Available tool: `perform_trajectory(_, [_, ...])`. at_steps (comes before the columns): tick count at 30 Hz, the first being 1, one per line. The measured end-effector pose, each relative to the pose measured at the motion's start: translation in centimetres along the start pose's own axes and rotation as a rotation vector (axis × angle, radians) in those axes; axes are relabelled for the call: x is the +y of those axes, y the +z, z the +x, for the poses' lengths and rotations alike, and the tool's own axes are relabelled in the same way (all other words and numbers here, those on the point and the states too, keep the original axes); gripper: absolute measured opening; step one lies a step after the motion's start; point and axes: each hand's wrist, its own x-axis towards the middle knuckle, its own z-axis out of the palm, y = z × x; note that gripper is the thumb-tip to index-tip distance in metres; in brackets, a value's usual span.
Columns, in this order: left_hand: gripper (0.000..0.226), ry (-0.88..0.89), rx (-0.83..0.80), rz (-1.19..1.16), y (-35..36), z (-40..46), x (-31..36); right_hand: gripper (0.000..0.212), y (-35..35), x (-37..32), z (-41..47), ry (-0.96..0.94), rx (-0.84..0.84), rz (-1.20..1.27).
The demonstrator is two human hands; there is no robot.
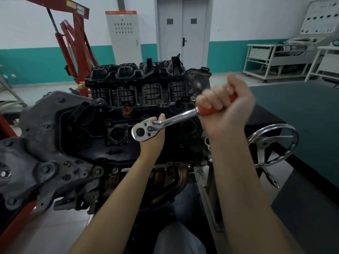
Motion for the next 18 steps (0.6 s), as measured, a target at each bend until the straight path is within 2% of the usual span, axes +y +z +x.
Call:
perform_trajectory(2, [0.049,0.111,0.074,-0.037,0.2,0.1,-0.5,0.040,-1.5,0.8,-3.1,-0.121,0.044,0.070])
perform_trajectory(4, [0.047,0.165,0.136,-0.077,0.5,-0.1,0.1,0.035,-2.7,1.6,-5.7,-0.204,0.096,0.132])
perform_trajectory(7, [0.051,0.139,0.180,-0.158,0.9,0.0,-0.2,0.035,-3.4,2.3,-6.8,-0.223,0.135,0.156])
perform_trajectory(11, [0.053,0.103,0.187,-0.144,1.2,0.7,-1.0,0.037,-2.1,0.8,-3.6,-0.139,0.040,0.043])
perform_trajectory(14, [0.046,0.072,0.119,-0.156,1.2,0.9,-1.5,0.046,-0.1,-0.8,0.4,0.023,-0.019,-0.068])
perform_trajectory(16, [0.065,0.038,0.053,-0.187,1.3,0.5,-1.0,0.046,1.2,-1.4,2.4,0.119,-0.030,-0.123])
perform_trajectory(18, [0.076,0.047,0.063,-0.241,1.3,0.4,-0.6,0.046,1.7,-1.3,2.9,0.145,-0.026,-0.120])
